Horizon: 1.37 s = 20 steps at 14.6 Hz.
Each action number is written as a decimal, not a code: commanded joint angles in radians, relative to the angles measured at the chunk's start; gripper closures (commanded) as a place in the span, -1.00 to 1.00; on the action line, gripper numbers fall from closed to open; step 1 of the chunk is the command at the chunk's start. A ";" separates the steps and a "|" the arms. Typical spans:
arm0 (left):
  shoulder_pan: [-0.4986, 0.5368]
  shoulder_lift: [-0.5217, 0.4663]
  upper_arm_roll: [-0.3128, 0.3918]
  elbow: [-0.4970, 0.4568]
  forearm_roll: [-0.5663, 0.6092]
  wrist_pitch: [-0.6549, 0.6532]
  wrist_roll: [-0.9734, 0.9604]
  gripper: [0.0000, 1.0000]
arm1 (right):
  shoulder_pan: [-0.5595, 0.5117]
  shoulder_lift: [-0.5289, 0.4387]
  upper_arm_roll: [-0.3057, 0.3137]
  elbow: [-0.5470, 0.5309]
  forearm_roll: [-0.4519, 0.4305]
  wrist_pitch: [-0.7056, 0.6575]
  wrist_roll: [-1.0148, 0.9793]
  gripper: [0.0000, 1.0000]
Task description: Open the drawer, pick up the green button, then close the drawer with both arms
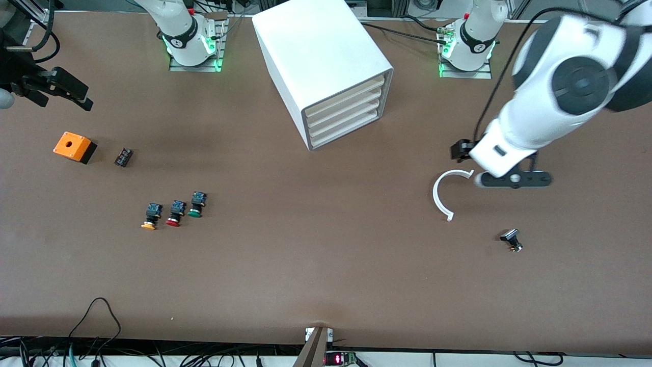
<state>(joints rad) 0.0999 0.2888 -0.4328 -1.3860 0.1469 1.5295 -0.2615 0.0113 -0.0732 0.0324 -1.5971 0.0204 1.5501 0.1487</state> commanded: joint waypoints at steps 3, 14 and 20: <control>-0.061 -0.149 0.230 -0.063 -0.105 0.024 0.172 -0.98 | -0.013 -0.002 0.003 -0.007 0.006 0.012 -0.003 -0.98; -0.134 -0.373 0.414 -0.395 -0.130 0.238 0.183 -0.98 | -0.013 0.000 0.003 0.012 0.006 0.012 -0.003 -0.99; -0.103 -0.359 0.402 -0.383 -0.130 0.221 0.183 -0.98 | -0.013 0.000 0.003 0.012 0.000 0.008 -0.004 -0.98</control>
<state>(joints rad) -0.0146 -0.0640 -0.0238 -1.7679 0.0343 1.7612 -0.0986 0.0108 -0.0711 0.0270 -1.5939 0.0205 1.5612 0.1486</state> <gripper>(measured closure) 0.004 0.004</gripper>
